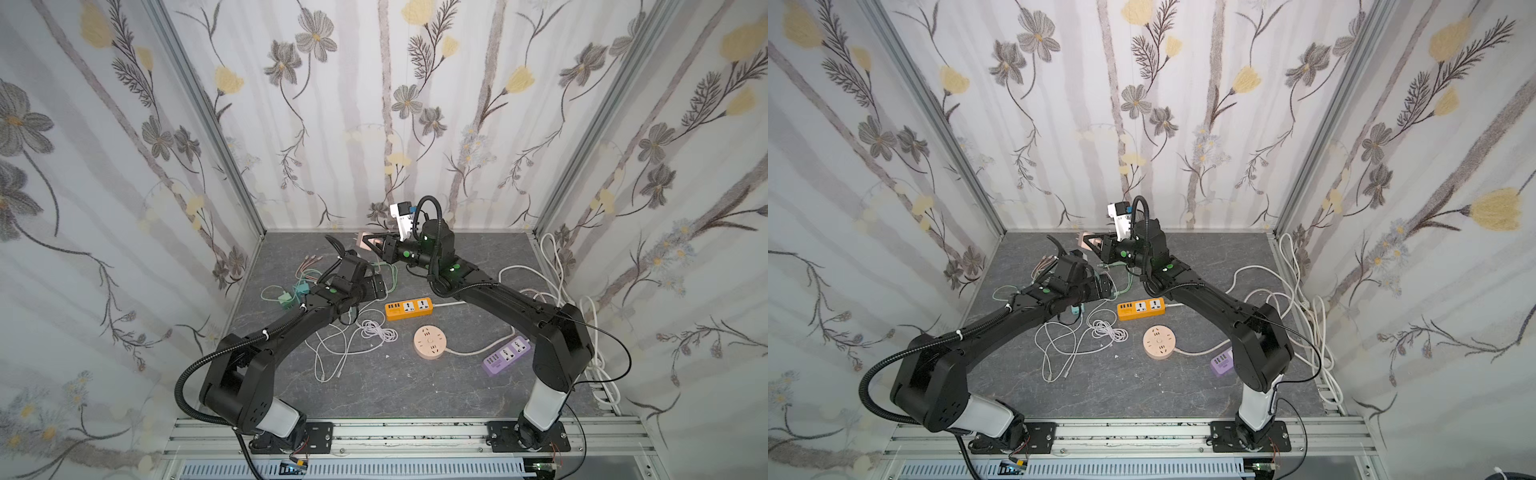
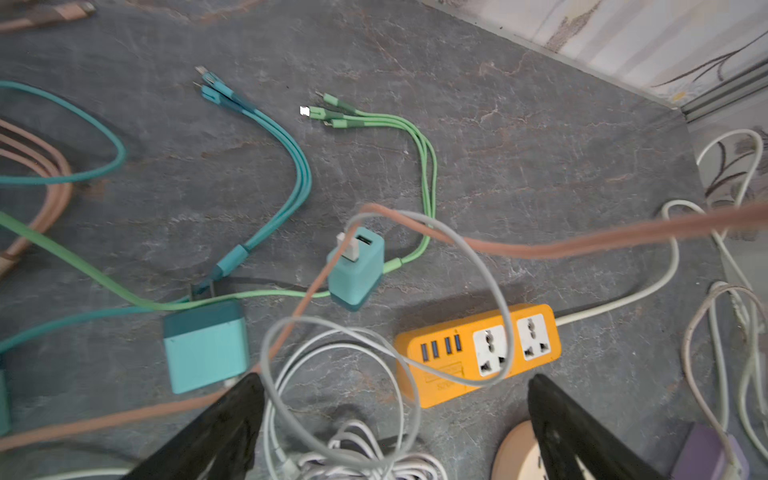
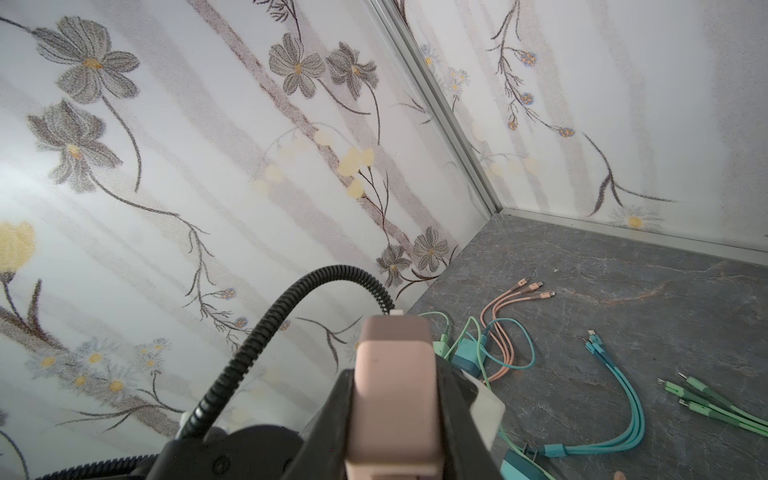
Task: Insert the plug
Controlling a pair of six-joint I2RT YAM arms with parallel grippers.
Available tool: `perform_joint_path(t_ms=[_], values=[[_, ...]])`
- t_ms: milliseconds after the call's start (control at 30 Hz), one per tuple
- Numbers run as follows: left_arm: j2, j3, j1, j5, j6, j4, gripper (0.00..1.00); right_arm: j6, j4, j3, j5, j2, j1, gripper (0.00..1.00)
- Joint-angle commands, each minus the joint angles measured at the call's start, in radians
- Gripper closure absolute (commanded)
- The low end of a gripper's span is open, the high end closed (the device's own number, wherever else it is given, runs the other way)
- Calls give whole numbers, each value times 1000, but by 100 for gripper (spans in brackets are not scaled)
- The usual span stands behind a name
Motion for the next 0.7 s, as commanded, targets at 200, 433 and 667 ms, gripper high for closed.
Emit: perform_joint_path(t_ms=[200, 433, 667], values=[[24, 20, 193, 175, 100, -158, 13, -50, -54, -11, 30, -33, 1, 100], [20, 7, 78, 196, 35, -100, 11, -51, -69, -8, 27, -24, 1, 100], [2, -67, -17, 168, -23, 103, 3, -41, -71, -7, 23, -22, 1, 100]])
